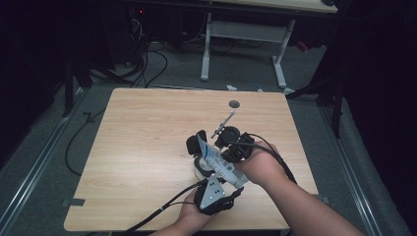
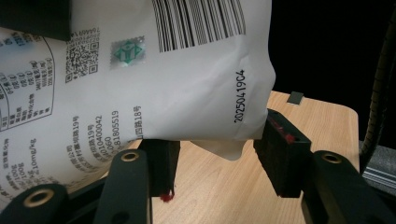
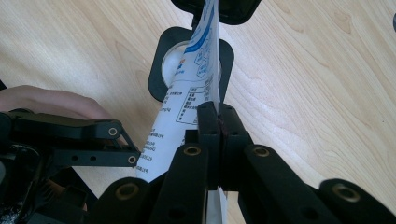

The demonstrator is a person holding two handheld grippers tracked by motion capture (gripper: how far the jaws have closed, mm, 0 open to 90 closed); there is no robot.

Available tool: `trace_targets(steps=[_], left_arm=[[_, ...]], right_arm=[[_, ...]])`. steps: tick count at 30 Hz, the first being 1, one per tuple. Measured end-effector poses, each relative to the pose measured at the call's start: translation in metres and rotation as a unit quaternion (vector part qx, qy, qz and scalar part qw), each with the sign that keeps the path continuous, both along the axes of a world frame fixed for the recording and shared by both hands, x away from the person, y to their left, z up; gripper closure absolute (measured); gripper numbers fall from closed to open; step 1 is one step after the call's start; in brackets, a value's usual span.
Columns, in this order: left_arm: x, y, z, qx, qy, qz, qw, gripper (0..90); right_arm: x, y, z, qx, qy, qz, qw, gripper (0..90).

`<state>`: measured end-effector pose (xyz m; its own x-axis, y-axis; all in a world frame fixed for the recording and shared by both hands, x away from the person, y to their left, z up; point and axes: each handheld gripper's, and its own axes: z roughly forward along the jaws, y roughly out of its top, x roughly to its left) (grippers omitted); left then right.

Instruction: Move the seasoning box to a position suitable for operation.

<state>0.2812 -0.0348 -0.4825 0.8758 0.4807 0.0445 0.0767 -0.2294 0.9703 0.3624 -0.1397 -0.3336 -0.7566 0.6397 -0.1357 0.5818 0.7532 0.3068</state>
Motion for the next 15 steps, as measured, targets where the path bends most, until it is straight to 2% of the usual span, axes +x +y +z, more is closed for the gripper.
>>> trace_targets(steps=[15], left_arm=[[0.0013,0.0016,0.0025,-0.001,-0.005,0.002,1.0000,52.1]], right_arm=[[0.0011,0.0020,0.0033,-0.001,-0.003,0.004,1.0000,90.0]])
